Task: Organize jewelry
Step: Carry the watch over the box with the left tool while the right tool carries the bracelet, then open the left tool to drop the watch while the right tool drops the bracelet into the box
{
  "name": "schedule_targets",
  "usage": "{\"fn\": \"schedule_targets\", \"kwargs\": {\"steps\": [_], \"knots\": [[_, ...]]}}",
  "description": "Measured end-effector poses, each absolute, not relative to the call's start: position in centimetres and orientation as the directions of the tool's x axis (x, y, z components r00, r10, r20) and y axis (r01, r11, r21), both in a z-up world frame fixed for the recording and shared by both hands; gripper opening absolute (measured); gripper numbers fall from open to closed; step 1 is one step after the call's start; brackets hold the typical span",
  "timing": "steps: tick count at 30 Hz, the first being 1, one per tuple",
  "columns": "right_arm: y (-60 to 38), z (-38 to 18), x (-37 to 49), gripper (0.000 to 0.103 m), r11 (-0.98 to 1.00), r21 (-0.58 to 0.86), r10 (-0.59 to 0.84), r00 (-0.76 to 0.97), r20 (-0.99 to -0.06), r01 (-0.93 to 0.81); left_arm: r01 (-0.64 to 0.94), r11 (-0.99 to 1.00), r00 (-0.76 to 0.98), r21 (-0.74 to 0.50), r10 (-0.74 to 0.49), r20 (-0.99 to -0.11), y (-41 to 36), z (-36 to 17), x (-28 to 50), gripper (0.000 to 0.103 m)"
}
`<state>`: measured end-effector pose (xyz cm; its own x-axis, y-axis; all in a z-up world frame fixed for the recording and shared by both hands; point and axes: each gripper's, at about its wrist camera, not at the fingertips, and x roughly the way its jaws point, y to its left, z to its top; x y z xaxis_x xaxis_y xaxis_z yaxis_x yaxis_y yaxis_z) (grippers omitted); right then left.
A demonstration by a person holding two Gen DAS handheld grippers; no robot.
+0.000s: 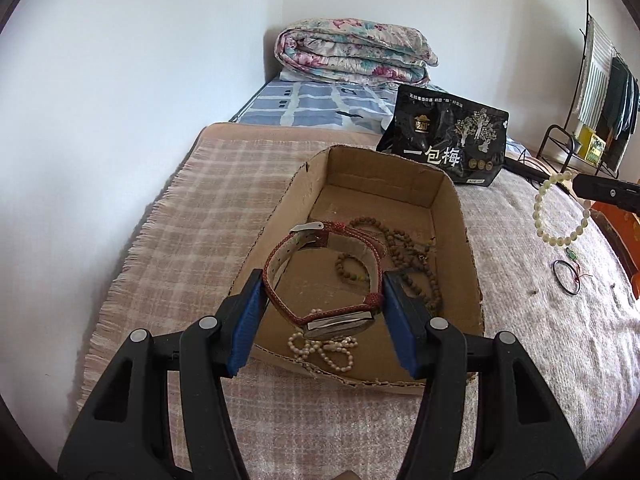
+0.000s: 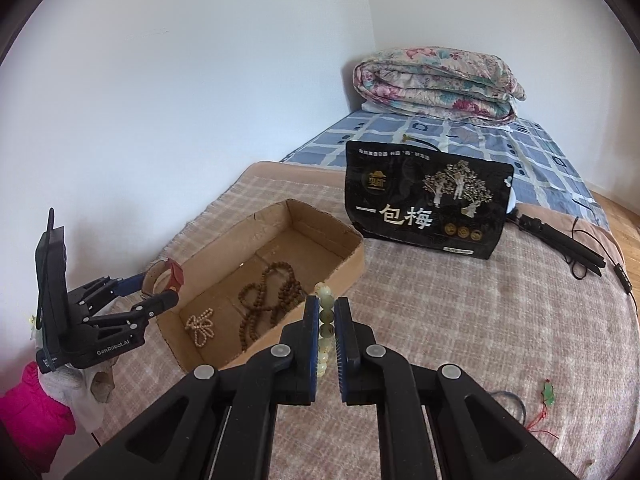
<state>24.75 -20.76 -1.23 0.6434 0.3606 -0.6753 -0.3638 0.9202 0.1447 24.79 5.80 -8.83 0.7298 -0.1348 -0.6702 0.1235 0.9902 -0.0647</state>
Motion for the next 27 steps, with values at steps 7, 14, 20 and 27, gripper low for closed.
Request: {"fn": "schedule_targets", "kwargs": {"steps": [7,14,20,27], "knots": [[-17.5,-1.7,26.0,0.005,0.901,0.155,0.396,0.621,-0.677,-0.405,0.121,0.99,0.725,-0.077,-0.141,-0.674,6.4,-9.4,25.4,0.059],[-14.6,-2.5,26.9,0.005,0.885,0.157,0.415,0.593,-0.69,-0.438,0.126,0.989,0.718,-0.083,-0.148,-0.68,6.3,-9.8,25.6,0.059],[-13.0,-3.6,27.8,0.005,0.879,0.17,0.426,0.573,-0.7,-0.446,0.128,0.988,0.711,-0.09,-0.155,-0.686,6.3,-10.2,25.9,0.059],[-12.0,-4.4,28.5,0.008,0.877,0.168,0.422,0.556,-0.716,-0.45,0.14,0.983,0.699,-0.115,-0.181,-0.692,6.3,-10.5,26.2,0.059]]}}
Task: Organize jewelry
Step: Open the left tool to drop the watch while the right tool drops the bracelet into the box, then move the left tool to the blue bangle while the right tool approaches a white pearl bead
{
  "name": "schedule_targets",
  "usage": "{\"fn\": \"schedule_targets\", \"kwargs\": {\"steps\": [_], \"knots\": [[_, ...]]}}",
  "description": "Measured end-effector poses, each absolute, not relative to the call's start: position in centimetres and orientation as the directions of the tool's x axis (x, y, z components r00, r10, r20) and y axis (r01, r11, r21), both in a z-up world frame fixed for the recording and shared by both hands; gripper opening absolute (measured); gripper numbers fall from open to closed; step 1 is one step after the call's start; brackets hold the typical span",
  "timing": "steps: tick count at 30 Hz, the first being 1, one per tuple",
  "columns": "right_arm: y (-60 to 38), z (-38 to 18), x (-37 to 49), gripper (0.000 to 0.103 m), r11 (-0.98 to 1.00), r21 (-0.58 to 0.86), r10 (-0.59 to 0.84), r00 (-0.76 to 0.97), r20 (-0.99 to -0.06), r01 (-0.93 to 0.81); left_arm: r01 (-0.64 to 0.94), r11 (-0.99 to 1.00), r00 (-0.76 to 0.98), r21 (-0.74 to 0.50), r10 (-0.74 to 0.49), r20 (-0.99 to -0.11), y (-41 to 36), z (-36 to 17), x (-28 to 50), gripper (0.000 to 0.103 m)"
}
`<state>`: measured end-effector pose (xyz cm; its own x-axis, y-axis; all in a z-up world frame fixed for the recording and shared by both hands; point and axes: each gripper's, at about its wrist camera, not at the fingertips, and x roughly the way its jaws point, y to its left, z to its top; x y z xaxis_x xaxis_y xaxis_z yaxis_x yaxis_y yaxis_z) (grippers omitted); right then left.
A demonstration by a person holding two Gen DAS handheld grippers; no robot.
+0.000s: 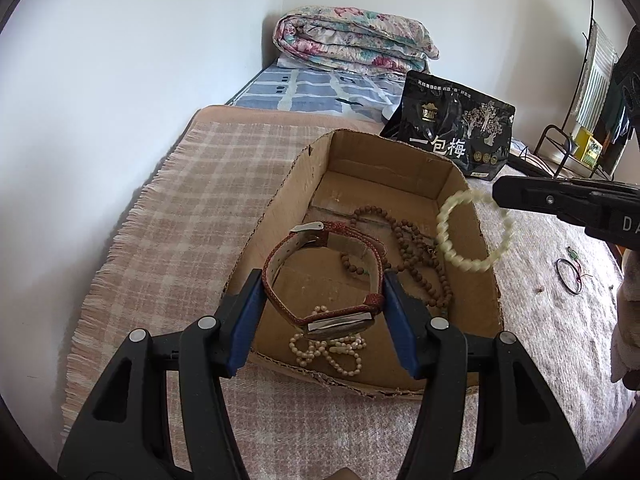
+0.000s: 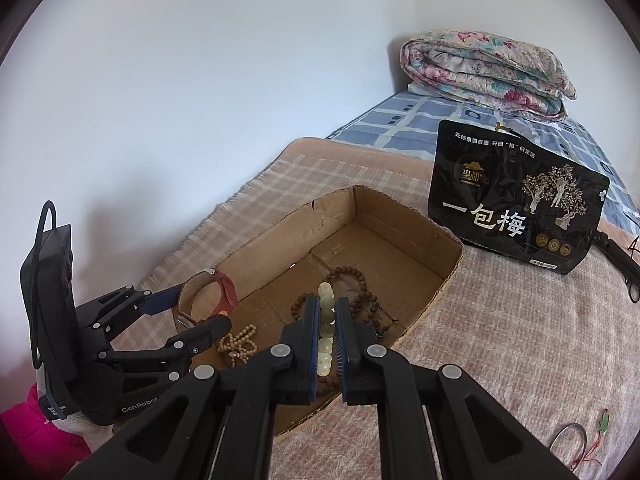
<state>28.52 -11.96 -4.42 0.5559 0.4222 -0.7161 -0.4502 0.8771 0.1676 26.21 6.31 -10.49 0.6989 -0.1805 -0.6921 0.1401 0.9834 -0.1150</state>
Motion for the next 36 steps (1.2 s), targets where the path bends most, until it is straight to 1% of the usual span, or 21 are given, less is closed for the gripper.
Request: {"fn": "schedule_targets", "kwargs": {"steps": [1,2,3,4,7,10,11,15,20,27,32,36], "knots": [[-11.9,-4.5,28.6,0.022,0.878,0.167,0.421,0.554,-0.718,-0.449,0.141,0.983,0.699,-0.121,-0.185,-0.691,6.3,-10.5,26.2,0.059],[-11.9,-4.4,28.5,0.04,0.882,0.159,0.412,0.562,-0.717,-0.443,0.139,0.983,0.699,-0.122,-0.185,-0.691,6.3,-10.4,26.2,0.061],[-11.9,-4.3,28.4,0.044,0.888,0.147,0.402,0.576,-0.712,-0.437,0.139,0.983,0.696,-0.123,-0.185,-0.694,6.2,-10.4,26.1,0.062],[-12.1,-4.2,28.2,0.047,0.891,0.139,0.395,0.586,-0.708,-0.432,0.14,0.983,0.697,-0.121,-0.185,-0.693,6.2,-10.4,26.1,0.062],[-12.6,-3.9,28.1,0.048,0.898,0.138,0.385,0.595,-0.705,-0.418,0.135,0.984,0.706,-0.118,-0.179,-0.685,6.2,-10.0,25.9,0.062],[-13.5,-3.6,27.8,0.058,0.906,0.141,0.377,0.608,-0.699,-0.399,0.127,0.984,0.713,-0.124,-0.178,-0.678,6.2,-9.6,25.6,0.062],[-13.8,-3.4,27.7,0.059,0.909,0.141,0.373,0.613,-0.697,-0.393,0.127,0.984,0.715,-0.125,-0.178,-0.676,6.2,-9.4,25.5,0.062],[-14.7,-3.1,27.1,0.06,0.913,0.14,0.367,0.62,-0.694,-0.383,0.126,0.985,0.72,-0.118,-0.173,-0.672,6.1,-8.8,25.0,0.062],[-15.7,-2.5,26.0,0.067,0.919,0.13,0.355,0.636,-0.685,-0.372,0.125,0.986,0.728,-0.113,-0.169,-0.664,5.7,-7.9,24.2,0.062],[-17.0,-1.7,24.3,0.068,0.925,0.121,0.343,0.653,-0.675,-0.361,0.135,0.986,0.748,-0.095,-0.164,-0.643,4.8,-6.1,22.7,0.062],[-18.0,-0.8,23.2,0.075,0.93,0.104,0.33,0.673,-0.662,-0.353,0.146,0.986,0.764,-0.082,-0.165,-0.624,4.0,-4.8,21.5,0.062],[-18.7,0.0,22.1,0.078,0.933,0.084,0.317,0.689,-0.652,-0.349,0.155,0.985,0.774,-0.075,-0.169,-0.611,3.3,-3.8,20.5,0.062]]}}
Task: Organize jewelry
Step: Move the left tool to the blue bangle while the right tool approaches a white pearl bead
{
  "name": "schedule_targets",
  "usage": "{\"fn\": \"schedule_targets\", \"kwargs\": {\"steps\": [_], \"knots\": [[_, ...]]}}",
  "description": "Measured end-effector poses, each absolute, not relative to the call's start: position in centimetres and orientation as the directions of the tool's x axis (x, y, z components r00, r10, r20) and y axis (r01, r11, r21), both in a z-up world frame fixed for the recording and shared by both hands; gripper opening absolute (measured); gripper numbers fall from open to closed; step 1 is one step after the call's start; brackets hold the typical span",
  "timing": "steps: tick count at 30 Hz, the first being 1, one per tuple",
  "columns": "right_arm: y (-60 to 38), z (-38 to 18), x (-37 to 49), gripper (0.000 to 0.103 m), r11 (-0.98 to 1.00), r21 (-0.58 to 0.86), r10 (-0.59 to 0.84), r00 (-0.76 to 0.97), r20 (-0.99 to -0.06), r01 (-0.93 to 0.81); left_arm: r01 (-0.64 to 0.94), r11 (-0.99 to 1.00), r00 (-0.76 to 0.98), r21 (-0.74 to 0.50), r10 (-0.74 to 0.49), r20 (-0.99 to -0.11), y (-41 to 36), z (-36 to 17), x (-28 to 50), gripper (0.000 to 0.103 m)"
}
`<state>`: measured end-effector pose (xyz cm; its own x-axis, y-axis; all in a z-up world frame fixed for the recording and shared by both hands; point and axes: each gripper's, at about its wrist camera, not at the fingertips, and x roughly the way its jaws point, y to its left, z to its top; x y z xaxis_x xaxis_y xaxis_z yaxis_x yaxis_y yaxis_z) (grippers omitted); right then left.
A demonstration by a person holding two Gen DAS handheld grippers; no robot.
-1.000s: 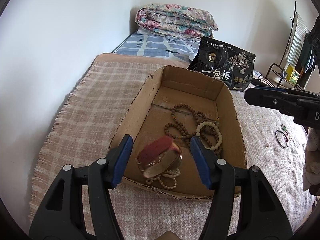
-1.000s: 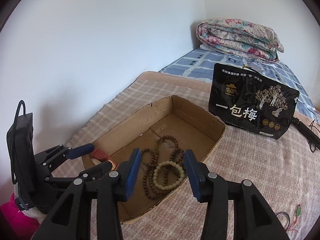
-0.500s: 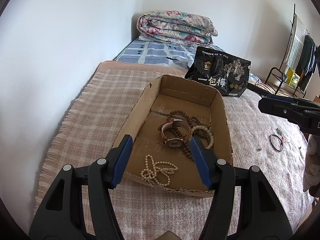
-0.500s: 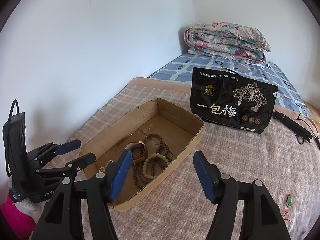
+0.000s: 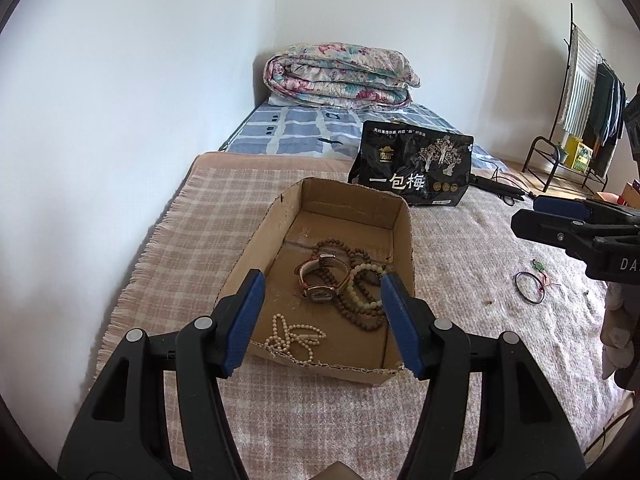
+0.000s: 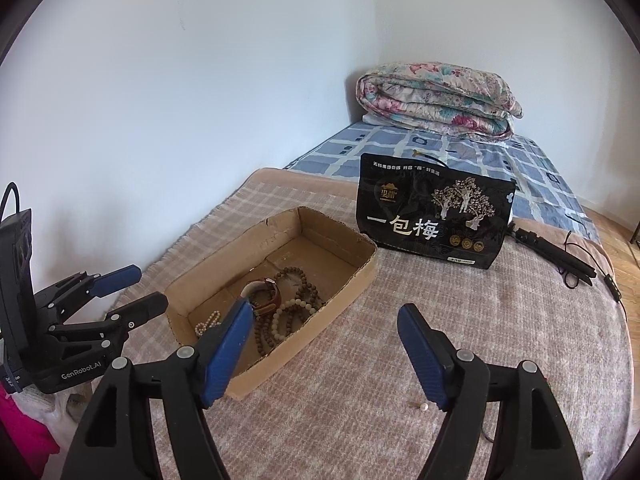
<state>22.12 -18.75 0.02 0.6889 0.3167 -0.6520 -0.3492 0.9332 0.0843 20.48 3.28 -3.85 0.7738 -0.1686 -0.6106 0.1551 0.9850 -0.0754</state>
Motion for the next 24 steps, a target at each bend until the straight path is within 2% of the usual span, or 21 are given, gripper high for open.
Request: {"fn": "schedule_targets", "kwargs": {"steps": [12,20,22,24], "knots": [[-21.7,1.2,19.2,0.093,0.952,0.042,0.261,0.731,-0.631,-0.304,0.202,0.978,0.793,-0.05,-0.193,-0.578,0.7,-1.9,18.2,0.062],[-24.6,1.6,17.8,0.094,0.969,0.002,0.192,0.756,-0.626,-0.245,0.234,0.971,0.79,-0.04,-0.214,-0.575,-1.1,-1.4,17.5,0.062],[-25.5,1.7,17.4,0.094,0.974,-0.001,0.178,0.761,-0.624,-0.228,0.243,0.969,0.785,-0.043,-0.223,-0.578,-1.6,-1.4,17.4,0.064],[-26.6,1.7,16.9,0.1,0.978,-0.001,0.164,0.766,-0.622,-0.21,0.252,0.967,0.785,-0.042,-0.23,-0.575,-2.0,-1.4,17.3,0.068]]}}
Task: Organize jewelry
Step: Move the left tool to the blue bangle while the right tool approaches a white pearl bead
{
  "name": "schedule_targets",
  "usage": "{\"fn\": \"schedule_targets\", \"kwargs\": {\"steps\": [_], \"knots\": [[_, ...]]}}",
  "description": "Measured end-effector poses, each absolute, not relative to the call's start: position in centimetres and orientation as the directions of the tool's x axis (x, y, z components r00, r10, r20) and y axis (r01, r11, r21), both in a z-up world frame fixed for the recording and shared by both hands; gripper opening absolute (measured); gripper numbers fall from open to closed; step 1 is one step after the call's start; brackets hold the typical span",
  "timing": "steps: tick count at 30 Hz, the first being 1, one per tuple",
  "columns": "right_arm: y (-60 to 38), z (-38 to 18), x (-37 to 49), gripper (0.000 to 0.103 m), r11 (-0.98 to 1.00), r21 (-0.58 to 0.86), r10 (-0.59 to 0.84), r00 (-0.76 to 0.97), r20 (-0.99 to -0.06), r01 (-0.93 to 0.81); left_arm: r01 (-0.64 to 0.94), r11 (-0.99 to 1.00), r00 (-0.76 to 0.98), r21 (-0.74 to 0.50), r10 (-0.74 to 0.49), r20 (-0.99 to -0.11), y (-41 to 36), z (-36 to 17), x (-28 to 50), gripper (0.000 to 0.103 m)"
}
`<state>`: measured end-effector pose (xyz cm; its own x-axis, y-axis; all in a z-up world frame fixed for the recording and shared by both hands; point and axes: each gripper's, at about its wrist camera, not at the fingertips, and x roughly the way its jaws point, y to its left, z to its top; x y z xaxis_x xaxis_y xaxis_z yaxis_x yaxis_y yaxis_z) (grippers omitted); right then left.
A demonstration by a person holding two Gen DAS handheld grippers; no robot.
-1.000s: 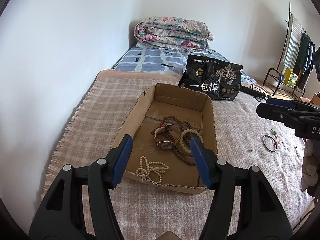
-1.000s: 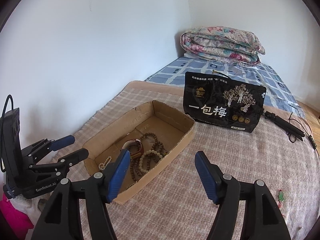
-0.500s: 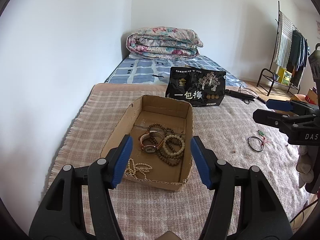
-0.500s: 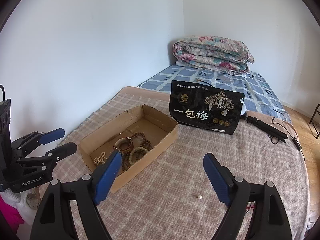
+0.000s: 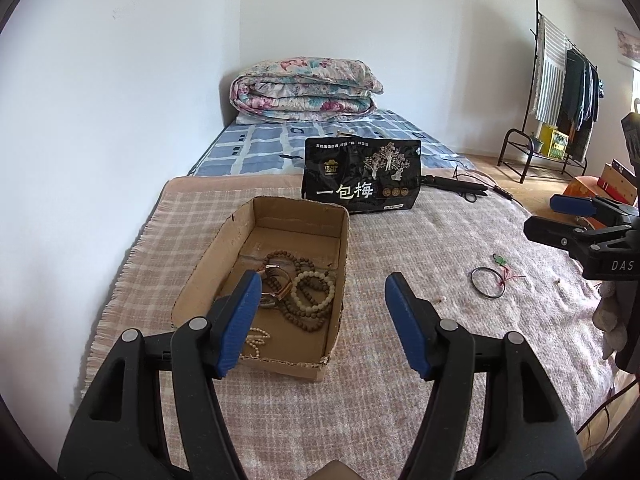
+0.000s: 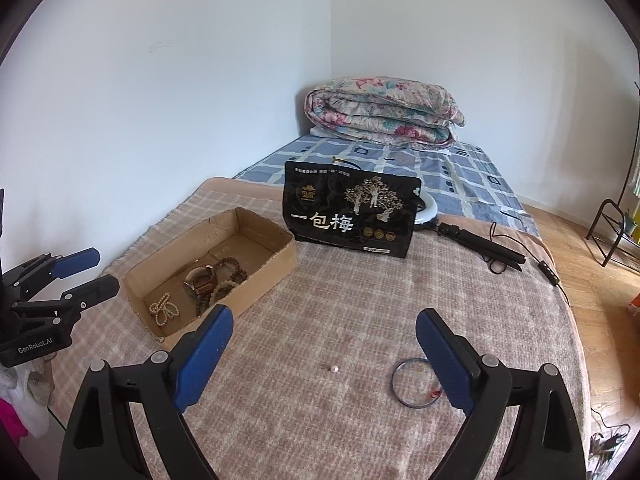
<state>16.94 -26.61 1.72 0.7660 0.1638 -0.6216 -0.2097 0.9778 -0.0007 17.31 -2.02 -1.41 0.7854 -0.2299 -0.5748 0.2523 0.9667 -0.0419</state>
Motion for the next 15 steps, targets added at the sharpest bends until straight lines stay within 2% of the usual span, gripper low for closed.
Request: {"fn": "schedule_targets", "kwargs": {"steps": [1,15], "knots": [[-27.2,1.7,16.7,0.103,0.981,-0.003,0.152,0.772,-0.617,-0.196,0.257,0.965,0.784,-0.041,-0.234,-0.575,-2.3,-1.4,17.3,0.068],[-37.0,1.5,12.2,0.103,0.996,-0.086,-0.03,0.811,-0.584,-0.025,0.34,0.939,0.748,-0.049,-0.302,-0.591,-7.3,-2.6,17.7,0.068]]}}
